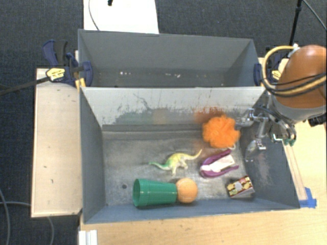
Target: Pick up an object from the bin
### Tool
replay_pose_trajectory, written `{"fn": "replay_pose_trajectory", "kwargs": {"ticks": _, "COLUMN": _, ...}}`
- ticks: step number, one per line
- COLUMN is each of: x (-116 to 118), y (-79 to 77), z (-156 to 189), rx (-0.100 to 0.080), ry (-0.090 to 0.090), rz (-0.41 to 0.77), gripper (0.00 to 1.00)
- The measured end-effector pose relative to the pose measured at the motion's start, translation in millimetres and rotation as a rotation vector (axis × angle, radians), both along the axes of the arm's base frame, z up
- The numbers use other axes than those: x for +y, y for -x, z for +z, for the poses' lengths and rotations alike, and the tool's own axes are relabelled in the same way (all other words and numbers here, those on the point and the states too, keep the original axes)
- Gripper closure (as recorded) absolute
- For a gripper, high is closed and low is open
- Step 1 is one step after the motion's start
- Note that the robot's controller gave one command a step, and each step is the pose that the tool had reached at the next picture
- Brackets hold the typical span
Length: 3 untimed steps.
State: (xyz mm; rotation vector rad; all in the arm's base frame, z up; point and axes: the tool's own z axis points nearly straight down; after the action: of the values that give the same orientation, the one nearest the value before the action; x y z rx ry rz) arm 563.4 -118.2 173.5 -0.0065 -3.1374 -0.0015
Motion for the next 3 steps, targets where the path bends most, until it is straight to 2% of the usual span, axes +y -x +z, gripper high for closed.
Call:
{"fn": "replay_pose_trajectory", "kwargs": {"ticks": 1, "x": 0, "y": -1.9, "z": 4, "rx": -0.008, "ry": 0.002, "rz": 0.003, "gripper": 0.00}}
{"fn": "replay_pose_trajectory", "kwargs": {"ticks": 2, "x": 21, "y": 11.5, "z": -40, "rx": -0.015, "ry": 0.004, "rz": 0.035, "gripper": 0.00}}
{"fn": "replay_pose_trajectory", "kwargs": {"ticks": 3, "x": 4, "y": 44.6, "z": -100, "rx": -0.014, "ry": 0.001, "rz": -0.053, "gripper": 1.00}}
